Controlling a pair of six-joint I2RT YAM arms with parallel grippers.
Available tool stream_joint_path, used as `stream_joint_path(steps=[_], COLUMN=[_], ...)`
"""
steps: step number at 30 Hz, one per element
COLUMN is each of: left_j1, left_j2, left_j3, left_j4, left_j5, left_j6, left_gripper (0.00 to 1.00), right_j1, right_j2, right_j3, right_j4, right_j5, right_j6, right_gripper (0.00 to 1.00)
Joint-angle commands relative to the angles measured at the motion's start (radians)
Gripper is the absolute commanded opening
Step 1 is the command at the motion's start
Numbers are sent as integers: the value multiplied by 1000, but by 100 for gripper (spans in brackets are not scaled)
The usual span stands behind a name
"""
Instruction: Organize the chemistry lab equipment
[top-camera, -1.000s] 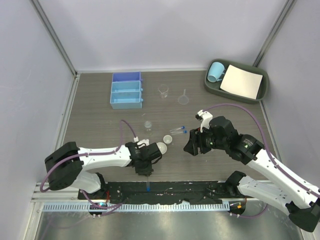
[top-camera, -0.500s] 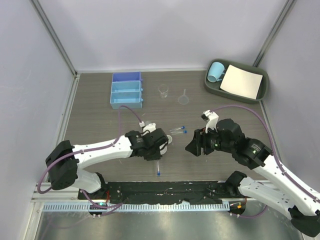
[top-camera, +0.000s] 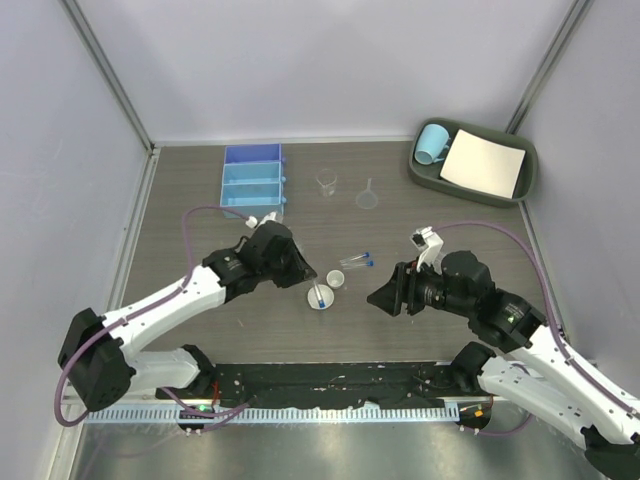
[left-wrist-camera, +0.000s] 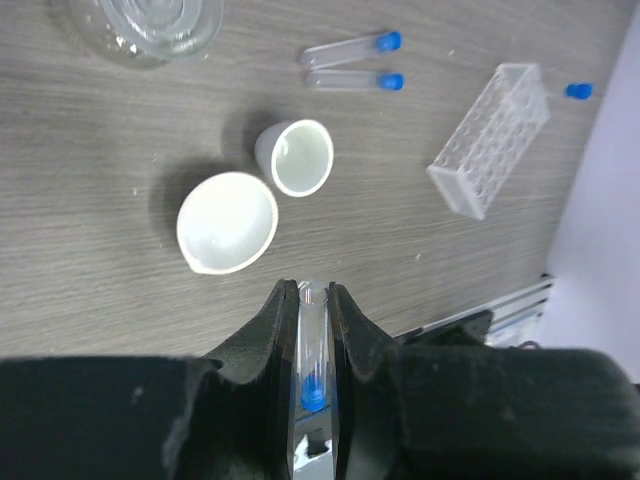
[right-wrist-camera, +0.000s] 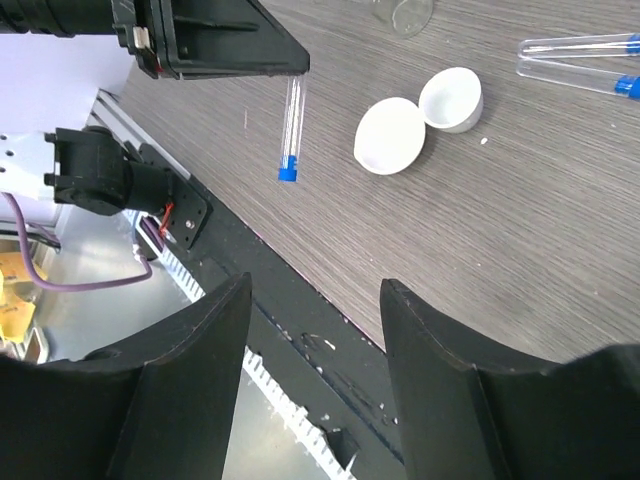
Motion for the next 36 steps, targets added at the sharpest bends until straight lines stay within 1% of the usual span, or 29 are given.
stream_joint_path(steps=[1, 2, 4, 5, 7, 8, 9, 10, 11, 13, 16, 17, 19, 22, 25, 26, 28, 33, 36], left_j1=[52, 56, 67, 67, 69, 67, 69, 70, 70, 76, 79, 83, 87, 104, 112, 112, 112, 118, 118], left_j2=[-57, -77, -96, -109, -123, -128, -140, -143, -146, -151, -168, -171, -175, -160, -148, -136, -123, -79, -54], left_j3=[-60, -75, -123, -136, -173, -186, -196, -210, -230, -241, -278, -288, -301, -285, -298, -301, -305, -330, -335], left_j4=[188, 211, 281, 301, 356, 407, 435, 465, 525, 565, 660, 712, 749, 786, 863, 905, 941, 1068, 1117], left_j5=[106, 108, 105, 86, 68, 62, 62, 31, 22, 13, -21, -29, -50, -43, -50, -55, -63, -69, -67], left_j6=[-20, -50, -85, -114, -142, -155, -173, -182, -190, -213, -247, -253, -257, -257, -280, -288, -300, -342, -354], left_gripper=[3, 3, 2, 1, 1, 1, 1, 1, 1, 1, 1, 2, 2, 3, 3, 3, 2, 2, 2], right_j1=[4, 4, 5, 5, 5, 5, 4, 5, 5, 5, 7, 8, 10, 15, 16, 19, 24, 31, 31], right_j2=[-54, -61, -74, -77, -71, -66, -61, -55, -42, -23, 8, 14, 35, 69, 98, 106, 132, 164, 178], right_j3=[-69, -100, -129, -160, -188, -209, -220, -229, -244, -252, -266, -269, -271, -257, -252, -251, -246, -232, -244], right_j4=[209, 267, 324, 380, 434, 488, 516, 543, 585, 663, 727, 743, 772, 778, 812, 824, 844, 876, 936], right_j5=[-1, 7, 39, 51, 73, 88, 98, 102, 116, 131, 163, 168, 183, 206, 211, 211, 257, 302, 309], right_j6=[124, 141, 185, 196, 227, 236, 242, 257, 263, 279, 294, 303, 308, 302, 297, 299, 294, 271, 267], right_gripper=[59, 59, 59, 59, 59, 59, 59, 59, 59, 59, 58, 58, 58, 57, 57, 56, 55, 55, 55])
